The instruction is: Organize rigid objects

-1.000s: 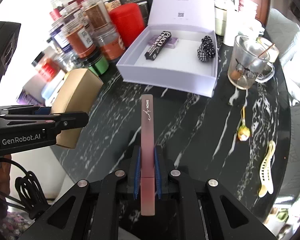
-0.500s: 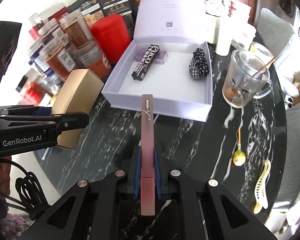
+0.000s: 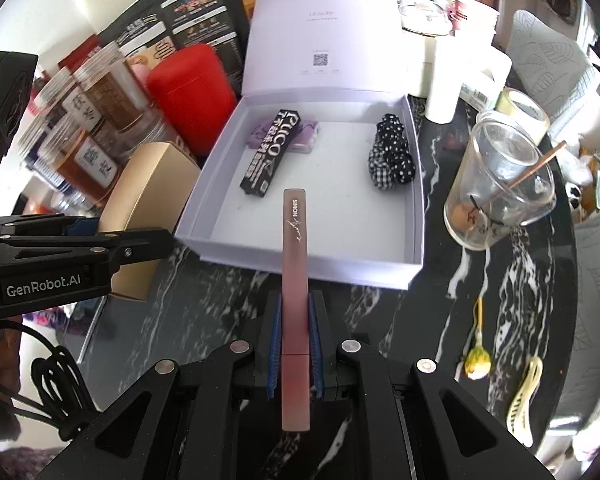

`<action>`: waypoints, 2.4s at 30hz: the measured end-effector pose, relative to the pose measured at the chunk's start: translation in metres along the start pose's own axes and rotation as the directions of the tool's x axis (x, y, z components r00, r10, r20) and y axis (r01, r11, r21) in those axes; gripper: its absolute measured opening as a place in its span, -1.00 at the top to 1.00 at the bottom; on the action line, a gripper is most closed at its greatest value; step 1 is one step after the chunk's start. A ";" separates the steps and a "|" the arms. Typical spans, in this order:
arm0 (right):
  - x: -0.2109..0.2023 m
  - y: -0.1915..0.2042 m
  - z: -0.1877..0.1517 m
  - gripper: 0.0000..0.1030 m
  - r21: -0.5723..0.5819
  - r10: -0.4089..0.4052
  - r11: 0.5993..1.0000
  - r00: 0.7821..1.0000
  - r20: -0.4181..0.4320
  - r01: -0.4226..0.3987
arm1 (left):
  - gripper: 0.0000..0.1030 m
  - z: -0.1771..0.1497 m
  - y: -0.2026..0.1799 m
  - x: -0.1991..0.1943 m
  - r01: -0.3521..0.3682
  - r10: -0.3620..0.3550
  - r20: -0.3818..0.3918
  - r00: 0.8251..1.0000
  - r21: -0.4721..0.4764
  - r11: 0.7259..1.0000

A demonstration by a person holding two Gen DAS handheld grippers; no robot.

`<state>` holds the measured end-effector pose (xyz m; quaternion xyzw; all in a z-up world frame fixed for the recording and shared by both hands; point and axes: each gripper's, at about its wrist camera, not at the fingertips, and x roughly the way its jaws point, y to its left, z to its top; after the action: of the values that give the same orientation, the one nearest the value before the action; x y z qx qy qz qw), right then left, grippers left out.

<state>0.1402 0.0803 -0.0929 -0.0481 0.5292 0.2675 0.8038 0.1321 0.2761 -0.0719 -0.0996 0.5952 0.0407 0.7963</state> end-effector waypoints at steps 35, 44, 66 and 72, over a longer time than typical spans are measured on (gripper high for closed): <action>0.072 -0.058 0.089 0.74 0.088 -0.080 0.993 0.996 0.039 0.076 | 0.16 0.106 0.002 0.077 -0.008 0.005 0.057 0.998 0.060 0.998; 0.086 -0.067 0.108 0.74 0.093 -0.099 0.991 0.994 0.048 0.095 | 0.16 0.122 0.008 0.095 -0.008 0.006 0.055 0.998 0.039 0.999; 0.100 -0.063 0.119 0.73 0.066 -0.146 0.987 0.989 0.024 0.144 | 0.12 0.138 0.005 0.115 -0.088 0.088 0.003 0.996 0.016 0.996; 0.091 -0.060 0.121 0.72 0.063 -0.155 0.986 0.987 0.035 0.153 | 0.12 0.136 -0.001 0.110 -0.099 0.099 0.014 0.995 0.032 0.995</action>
<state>0.2959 0.1071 -0.1326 -0.0595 0.5155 0.1895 0.8335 0.2915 0.2970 -0.1400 -0.0566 0.5950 0.0710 0.7986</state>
